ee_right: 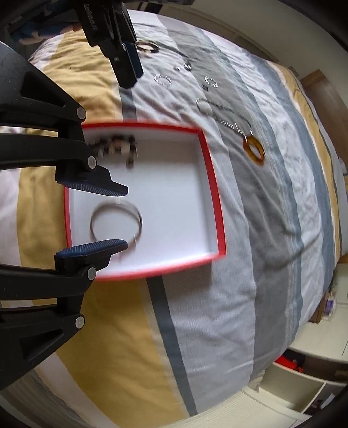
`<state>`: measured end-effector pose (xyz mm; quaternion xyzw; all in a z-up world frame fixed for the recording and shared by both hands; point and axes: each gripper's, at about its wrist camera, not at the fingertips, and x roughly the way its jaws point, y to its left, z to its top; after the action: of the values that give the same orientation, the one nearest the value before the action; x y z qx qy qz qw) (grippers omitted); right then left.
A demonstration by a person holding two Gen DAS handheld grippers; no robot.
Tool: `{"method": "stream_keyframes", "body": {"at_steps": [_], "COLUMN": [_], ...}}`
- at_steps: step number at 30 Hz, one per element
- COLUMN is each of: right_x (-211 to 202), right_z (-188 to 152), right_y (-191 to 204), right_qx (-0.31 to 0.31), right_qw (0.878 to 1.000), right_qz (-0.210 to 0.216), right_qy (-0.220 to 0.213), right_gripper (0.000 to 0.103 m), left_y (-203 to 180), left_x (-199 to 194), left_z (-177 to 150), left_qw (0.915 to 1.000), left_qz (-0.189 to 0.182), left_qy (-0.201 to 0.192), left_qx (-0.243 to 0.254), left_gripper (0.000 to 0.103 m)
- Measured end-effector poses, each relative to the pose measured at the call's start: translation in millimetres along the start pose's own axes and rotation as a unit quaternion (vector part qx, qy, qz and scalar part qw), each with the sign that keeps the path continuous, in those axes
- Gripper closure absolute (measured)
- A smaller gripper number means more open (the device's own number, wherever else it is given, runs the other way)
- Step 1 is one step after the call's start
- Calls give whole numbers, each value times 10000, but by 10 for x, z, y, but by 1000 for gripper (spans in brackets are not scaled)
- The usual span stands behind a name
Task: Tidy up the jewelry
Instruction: 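Move the left tool to the dark horn bangle while the right tool reaches the twisted silver bangle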
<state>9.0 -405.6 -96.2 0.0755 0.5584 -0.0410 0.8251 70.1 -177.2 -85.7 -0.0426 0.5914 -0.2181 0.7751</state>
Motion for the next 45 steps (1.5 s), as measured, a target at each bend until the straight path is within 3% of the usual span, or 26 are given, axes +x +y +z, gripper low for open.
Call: {"method": "stream_keyframes", "body": {"at_steps": [5, 12, 20, 29, 39, 45], "right_x": [97, 292, 510, 753, 1073, 1237], "right_z": [-12, 12, 7, 166, 381, 456], "right_y": [587, 1422, 1961, 2269, 2512, 2626], "right_qx": [-289, -768, -1050, -1227, -1402, -1487], "right_qw": [9992, 9952, 9914, 9887, 9858, 9843], "right_qz": [273, 594, 746, 788, 812, 814], "right_qy": [-26, 72, 250, 355, 438, 488], "right_gripper": [70, 70, 70, 69, 66, 66], "left_y": [733, 1707, 2256, 2659, 3275, 3394], "left_x": [-232, -555, -660, -638, -387, -140], "left_z": [-271, -747, -973, -817, -515, -401], "left_qw": [9973, 9857, 9754, 9680, 9558, 9560], "left_qz": [484, 945, 1157, 1017, 1155, 1222], "left_qy": [-67, -137, -183, -336, -337, -142], "left_qx": [-541, -1388, -1866, -2268, -2683, -2662], "left_gripper": [58, 58, 58, 58, 58, 62]}}
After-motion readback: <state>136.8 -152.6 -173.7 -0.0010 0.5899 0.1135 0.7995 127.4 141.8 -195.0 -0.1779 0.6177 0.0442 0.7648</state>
